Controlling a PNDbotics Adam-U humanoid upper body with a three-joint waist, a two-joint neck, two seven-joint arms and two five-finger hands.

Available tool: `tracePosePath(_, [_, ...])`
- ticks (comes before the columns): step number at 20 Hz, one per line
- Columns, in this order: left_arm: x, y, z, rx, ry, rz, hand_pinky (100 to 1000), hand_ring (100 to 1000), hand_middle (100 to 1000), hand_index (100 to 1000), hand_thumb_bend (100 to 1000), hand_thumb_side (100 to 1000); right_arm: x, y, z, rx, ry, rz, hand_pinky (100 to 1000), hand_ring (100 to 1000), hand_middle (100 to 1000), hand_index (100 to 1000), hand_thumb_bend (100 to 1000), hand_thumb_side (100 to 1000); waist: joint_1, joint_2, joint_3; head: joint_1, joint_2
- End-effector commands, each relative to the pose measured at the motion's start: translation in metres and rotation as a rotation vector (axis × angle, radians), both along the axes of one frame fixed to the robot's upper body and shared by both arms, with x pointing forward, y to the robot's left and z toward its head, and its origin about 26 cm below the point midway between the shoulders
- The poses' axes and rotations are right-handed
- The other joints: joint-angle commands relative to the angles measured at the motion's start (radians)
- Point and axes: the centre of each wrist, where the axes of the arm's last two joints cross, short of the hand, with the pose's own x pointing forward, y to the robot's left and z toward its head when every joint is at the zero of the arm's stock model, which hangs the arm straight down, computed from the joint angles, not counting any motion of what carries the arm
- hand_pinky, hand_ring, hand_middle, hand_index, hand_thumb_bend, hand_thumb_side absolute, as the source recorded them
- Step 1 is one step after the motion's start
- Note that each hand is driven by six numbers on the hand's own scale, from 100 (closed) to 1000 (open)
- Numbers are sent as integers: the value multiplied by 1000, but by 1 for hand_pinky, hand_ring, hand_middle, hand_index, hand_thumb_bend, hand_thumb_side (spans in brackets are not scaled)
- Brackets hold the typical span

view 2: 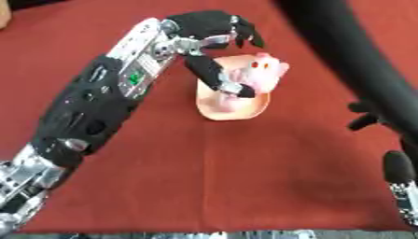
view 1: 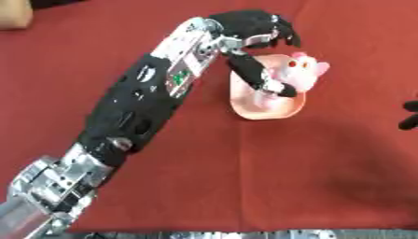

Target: Pick up objects on the table and place them in the box.

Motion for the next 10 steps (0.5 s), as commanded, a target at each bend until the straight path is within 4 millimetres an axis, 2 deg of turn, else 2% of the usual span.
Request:
tracePosePath(1, [-3, 4, 18, 47, -50, -4, 501, 698, 758, 875, 533, 810, -2, 0, 6, -16, -19, 8, 583, 777, 836, 936, 100, 737, -7, -25, 4, -7, -16])
tracePosePath(5, [-5, 5, 22, 75, -58, -3, 505, 702, 763, 877, 527, 808, -2, -1, 6, -16, -18, 6, 583, 777, 836, 936, 100, 737, -8, -26, 7, -5, -14])
tracePosePath(7, [-8, 8, 26, 54, -76, 1, 485, 693, 757, 870, 407, 803, -2, -1, 5, -16, -18, 5, 583, 777, 836, 936, 100, 737, -9, -26, 9, -6, -15])
tracePosePath(8, [-10, 10, 28, 32, -91, 4, 481, 691, 756, 868, 383, 798, -2, -1, 5, -16, -19, 4, 583, 777, 836, 936, 100, 737, -9, -25, 9, -7, -15])
tracePosePath(9, [-14, 14, 32, -11, -116, 7, 432, 668, 735, 849, 189, 738, -2, -1, 5, -15, -19, 3, 583, 777, 836, 936, 100, 737, -10, -25, 11, -11, -16])
tracePosePath(10, [-19, 18, 36, -64, -144, 5, 432, 668, 735, 849, 189, 738, -2, -1, 6, -14, -20, 1, 583, 777, 836, 936, 100, 737, -10, -24, 11, -14, -16])
